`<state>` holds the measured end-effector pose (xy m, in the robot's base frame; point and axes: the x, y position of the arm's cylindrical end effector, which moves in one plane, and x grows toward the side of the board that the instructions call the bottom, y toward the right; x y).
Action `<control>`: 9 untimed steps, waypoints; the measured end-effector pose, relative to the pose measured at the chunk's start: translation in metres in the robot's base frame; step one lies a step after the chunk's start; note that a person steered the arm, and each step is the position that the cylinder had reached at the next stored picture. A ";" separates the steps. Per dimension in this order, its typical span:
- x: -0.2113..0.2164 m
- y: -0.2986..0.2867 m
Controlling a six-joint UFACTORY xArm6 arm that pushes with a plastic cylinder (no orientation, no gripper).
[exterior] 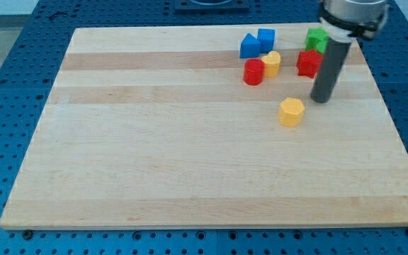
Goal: Move the red star closer to the yellow heart
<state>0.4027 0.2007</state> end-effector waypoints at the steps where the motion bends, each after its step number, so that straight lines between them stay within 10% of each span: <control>1: -0.026 0.042; 9: -0.078 0.032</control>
<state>0.3244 0.2332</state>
